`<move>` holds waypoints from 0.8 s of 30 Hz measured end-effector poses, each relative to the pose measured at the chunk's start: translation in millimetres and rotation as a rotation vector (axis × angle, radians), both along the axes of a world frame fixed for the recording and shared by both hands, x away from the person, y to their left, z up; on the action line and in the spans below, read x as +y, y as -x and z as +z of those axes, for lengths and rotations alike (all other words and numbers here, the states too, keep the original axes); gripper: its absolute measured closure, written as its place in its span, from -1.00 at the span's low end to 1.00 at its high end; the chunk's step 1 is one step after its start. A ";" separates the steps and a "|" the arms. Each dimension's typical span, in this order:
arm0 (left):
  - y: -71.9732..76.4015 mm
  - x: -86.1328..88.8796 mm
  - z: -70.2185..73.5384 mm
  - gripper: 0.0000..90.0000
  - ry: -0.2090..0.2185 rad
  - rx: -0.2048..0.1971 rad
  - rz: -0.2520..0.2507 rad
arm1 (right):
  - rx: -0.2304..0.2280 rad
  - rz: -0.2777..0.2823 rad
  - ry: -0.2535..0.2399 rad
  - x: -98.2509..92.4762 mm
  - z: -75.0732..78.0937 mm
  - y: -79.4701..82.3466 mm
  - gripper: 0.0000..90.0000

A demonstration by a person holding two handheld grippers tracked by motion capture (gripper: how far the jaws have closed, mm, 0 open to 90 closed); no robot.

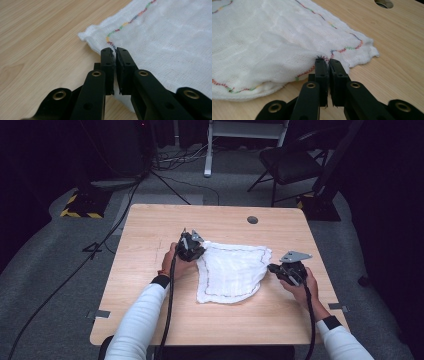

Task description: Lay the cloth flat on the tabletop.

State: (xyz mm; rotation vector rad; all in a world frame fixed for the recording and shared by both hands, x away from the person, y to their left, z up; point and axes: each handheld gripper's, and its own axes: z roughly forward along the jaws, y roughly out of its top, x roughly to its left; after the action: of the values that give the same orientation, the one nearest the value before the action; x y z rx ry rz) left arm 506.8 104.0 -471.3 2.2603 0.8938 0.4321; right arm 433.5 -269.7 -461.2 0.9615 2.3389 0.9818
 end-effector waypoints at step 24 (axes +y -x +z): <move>90.5 -16.1 -3.8 -0.32 0.064 0.080 -0.239 | 0.038 0.225 -0.014 26.7 -1.1 32.6 0.69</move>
State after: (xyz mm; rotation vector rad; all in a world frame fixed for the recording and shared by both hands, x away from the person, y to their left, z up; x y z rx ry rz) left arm 416.3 87.9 -475.1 2.3032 0.6548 0.2044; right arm 400.9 -242.9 -462.4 0.7390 2.5164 1.0738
